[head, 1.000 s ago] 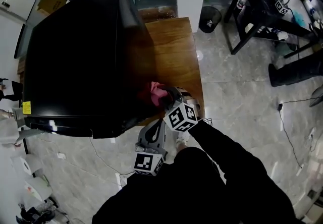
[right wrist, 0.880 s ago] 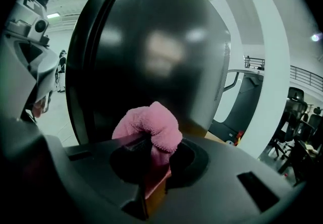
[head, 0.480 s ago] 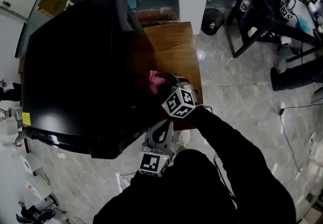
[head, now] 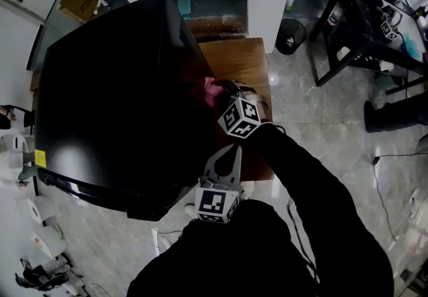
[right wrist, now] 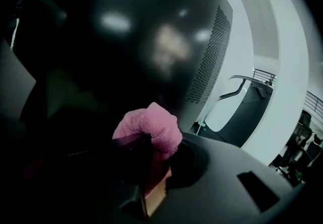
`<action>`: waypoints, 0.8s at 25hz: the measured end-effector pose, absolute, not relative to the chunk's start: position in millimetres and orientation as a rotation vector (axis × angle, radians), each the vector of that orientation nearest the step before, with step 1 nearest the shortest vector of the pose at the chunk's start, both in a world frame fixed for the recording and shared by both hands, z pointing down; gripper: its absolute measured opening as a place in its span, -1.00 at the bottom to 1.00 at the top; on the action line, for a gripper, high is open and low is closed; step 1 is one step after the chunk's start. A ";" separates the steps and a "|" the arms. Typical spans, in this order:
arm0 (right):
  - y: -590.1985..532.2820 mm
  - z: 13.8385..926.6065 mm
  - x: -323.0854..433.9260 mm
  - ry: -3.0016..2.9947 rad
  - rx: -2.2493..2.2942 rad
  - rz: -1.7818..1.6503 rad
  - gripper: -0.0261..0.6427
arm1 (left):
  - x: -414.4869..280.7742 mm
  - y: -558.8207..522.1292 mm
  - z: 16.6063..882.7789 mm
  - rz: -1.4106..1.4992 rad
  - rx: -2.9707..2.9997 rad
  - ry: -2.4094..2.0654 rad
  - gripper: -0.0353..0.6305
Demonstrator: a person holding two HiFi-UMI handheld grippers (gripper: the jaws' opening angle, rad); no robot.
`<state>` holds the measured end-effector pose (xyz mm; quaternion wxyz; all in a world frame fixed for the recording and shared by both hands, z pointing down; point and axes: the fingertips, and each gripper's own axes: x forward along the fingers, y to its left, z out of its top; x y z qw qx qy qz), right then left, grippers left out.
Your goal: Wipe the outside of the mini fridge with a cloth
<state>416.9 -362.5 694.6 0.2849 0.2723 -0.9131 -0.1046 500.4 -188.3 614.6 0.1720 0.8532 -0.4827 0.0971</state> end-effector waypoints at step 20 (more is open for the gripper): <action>-355.0 635.9 451.4 -2.398 1.006 -0.188 -0.77 | 474.2 -108.1 530.4 0.140 2.627 -1.273 -0.88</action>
